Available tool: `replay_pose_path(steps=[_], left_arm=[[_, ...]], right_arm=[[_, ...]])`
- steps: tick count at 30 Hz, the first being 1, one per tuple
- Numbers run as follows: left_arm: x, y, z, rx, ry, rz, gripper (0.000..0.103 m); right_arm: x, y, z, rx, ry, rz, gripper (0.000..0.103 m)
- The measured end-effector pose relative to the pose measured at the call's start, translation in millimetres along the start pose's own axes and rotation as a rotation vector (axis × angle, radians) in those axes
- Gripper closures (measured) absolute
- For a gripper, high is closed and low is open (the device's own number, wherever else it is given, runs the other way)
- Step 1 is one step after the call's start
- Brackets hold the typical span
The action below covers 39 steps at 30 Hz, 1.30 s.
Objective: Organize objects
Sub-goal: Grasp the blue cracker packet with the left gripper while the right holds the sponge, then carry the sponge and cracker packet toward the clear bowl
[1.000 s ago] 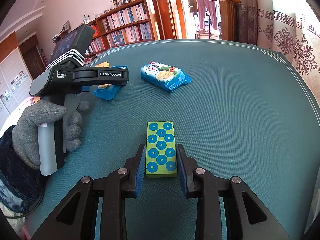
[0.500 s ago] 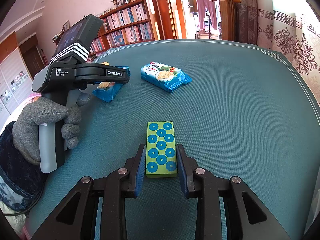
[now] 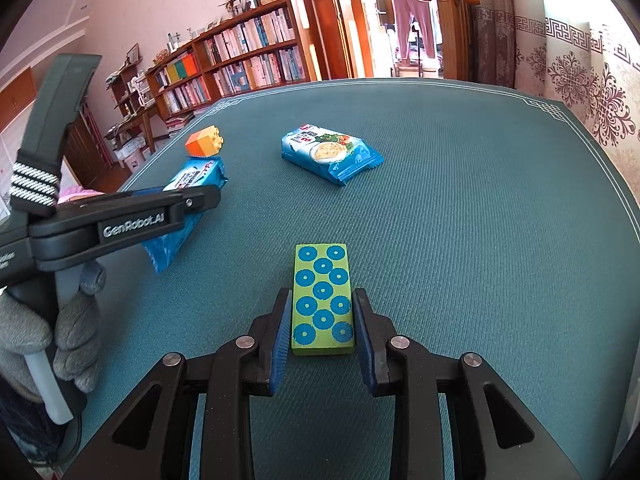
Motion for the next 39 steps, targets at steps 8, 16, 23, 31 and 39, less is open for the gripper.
replay_pose_path(steps=[8,16,23,31,39], left_arm=[[7,26,-22,-0.006,0.033,0.008,0.059],[18,38,-30,-0.019,0.055,0.031,0.059],[38,45,-33,-0.026,0.085,0.071,0.059],[72,49,-38,-0.025,0.134,0.126,0.059],[113,51,-45,-0.018,0.176,0.194,0.059]], right_arm=[[5,3,-8,0.024,-0.006,0.038,0.073],[-2,11,-25,0.045,-0.007,0.022,0.073],[2,10,-61,0.087,0.002,0.015,0.073],[34,23,-122,0.146,0.056,0.045,0.073],[83,58,-181,0.185,0.111,0.171,0.073]])
Point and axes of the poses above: each gripper's, at about its wrist camera, not at the fingertips, and z roughly the way its jaws point, x to its right, y to its underside, the point moved 4 cm from there along z, roughly the way its jaws point, and after that the axes turned 4 degrees about -z, right-handed, at the moved point
